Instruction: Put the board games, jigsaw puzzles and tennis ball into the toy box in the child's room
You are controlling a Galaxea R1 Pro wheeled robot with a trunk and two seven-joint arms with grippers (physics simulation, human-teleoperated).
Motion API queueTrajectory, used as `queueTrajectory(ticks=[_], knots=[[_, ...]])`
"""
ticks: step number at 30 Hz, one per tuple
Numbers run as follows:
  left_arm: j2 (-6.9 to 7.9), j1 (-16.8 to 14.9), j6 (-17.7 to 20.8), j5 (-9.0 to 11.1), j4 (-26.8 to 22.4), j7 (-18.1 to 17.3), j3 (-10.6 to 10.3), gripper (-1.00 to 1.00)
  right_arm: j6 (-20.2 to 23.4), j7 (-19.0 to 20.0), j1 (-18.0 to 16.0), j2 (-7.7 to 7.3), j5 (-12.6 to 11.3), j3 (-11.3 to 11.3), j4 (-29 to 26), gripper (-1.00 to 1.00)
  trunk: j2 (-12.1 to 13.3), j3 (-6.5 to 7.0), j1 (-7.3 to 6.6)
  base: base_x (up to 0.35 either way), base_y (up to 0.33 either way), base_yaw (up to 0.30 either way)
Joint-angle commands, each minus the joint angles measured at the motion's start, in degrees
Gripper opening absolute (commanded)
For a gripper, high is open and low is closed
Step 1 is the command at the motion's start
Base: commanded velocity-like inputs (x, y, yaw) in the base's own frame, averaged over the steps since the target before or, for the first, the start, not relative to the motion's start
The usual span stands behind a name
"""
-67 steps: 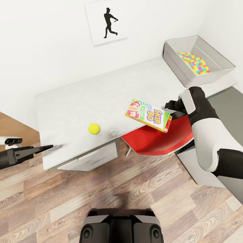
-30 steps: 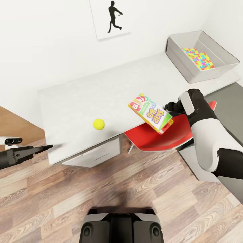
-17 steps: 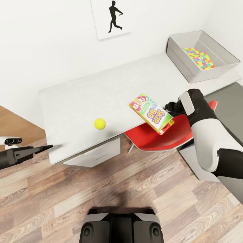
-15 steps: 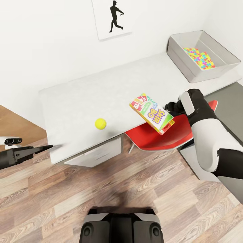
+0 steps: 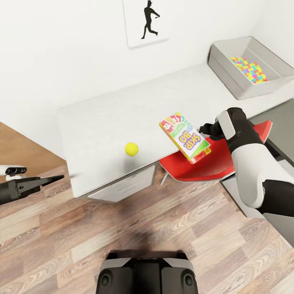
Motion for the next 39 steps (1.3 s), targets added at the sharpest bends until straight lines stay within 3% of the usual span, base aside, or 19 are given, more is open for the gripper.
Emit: queueTrajectory(ticks=[1, 29, 35, 39], knots=[[0.02, 0.0, 0.6, 0.0, 0.0, -0.2, 0.0, 1.0, 0.1, -0.5, 0.0, 0.0, -0.6, 0.0, 0.0, 1.0, -0.1, -0.07, 0.03, -0.031, 0.064, 0.0], [0.02, 0.0, 0.6, 0.0, 0.0, -0.2, 0.0, 1.0, 0.3, -0.5, 0.0, -0.04, -0.6, -0.1, -0.2, 1.0, -0.1, -0.07, 0.03, -0.067, 0.098, 0.0], [0.07, 0.0, 0.6, -0.1, 0.0, -0.2, 0.1, 1.0, 0.4, -0.4, -0.1, -1.97, -0.7, -1.2, -1.0, 1.0, -0.1, -0.07, 0.03, -0.002, 0.003, 0.0], [0.06, 0.0, 0.6, -0.1, 0.0, -0.2, 0.1, 1.0, 0.7, -0.4, -0.1, -2.3, -0.7, -2.5, -2.6, 1.0, -0.1, -0.07, 0.03, 0.0, 0.0, 0.0]])
